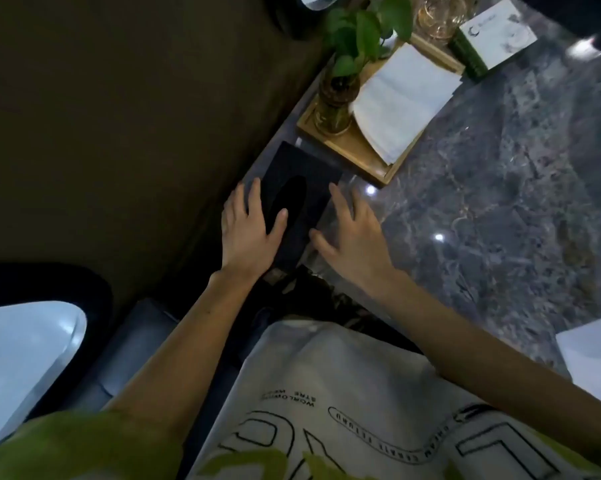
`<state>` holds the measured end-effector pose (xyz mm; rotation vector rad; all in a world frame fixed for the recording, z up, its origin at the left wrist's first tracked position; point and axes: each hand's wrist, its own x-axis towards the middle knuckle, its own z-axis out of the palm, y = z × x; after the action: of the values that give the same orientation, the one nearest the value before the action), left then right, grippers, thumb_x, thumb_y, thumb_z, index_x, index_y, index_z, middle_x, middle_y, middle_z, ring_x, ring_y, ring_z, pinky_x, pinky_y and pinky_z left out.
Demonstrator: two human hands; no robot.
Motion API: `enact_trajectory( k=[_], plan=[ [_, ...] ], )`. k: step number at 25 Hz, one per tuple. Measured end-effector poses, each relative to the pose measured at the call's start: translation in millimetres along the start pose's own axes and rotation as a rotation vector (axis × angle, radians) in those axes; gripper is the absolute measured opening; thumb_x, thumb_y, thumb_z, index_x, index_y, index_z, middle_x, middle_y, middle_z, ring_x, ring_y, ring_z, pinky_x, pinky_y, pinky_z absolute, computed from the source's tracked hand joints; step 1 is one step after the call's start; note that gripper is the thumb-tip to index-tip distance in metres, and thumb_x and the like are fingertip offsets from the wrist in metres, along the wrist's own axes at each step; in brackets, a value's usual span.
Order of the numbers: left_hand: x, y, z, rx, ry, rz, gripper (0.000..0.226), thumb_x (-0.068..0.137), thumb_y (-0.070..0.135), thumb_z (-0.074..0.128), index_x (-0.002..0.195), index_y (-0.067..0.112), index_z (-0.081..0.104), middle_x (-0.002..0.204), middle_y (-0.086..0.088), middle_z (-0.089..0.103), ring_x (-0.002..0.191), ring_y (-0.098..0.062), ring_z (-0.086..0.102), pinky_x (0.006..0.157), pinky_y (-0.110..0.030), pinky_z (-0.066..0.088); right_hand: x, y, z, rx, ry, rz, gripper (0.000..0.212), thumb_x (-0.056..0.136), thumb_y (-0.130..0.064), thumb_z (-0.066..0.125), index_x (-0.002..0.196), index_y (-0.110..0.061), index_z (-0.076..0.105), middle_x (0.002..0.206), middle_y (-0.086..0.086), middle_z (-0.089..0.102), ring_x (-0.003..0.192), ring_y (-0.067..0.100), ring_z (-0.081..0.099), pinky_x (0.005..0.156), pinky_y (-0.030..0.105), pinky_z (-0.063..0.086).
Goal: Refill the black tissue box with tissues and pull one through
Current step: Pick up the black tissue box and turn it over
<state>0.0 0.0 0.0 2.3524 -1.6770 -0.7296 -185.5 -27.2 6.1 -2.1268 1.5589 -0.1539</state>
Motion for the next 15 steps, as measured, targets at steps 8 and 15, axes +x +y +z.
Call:
enact_trajectory(
  k=[8,15],
  plan=[
    [25,-10,-2,-0.196,-0.205,-0.166,0.072,0.091,0.063,0.037,0.15,0.029,0.014,0.151,-0.007,0.038,0.132,-0.029,0.045,0.102,-0.051,0.043,22,-27,24,0.749,-0.045,0.543,0.065,0.086,-0.038,0.065,0.14,-0.02,0.034,0.123,-0.001,0.058,0.113,0.016,0.058,0.091,0.03,0.05],
    [32,-8,-3,-0.215,-0.232,-0.208,0.066,0.093,0.063,0.031,0.148,0.027,0.022,0.14,-0.012,0.05,0.12,-0.034,0.054,0.099,-0.05,0.045,28,-41,24,1.237,-0.145,0.806,0.036,0.092,-0.028,0.06,0.126,-0.024,0.049,0.121,0.001,0.064,0.108,0.018,0.063,0.091,0.041,0.055]
  ],
)
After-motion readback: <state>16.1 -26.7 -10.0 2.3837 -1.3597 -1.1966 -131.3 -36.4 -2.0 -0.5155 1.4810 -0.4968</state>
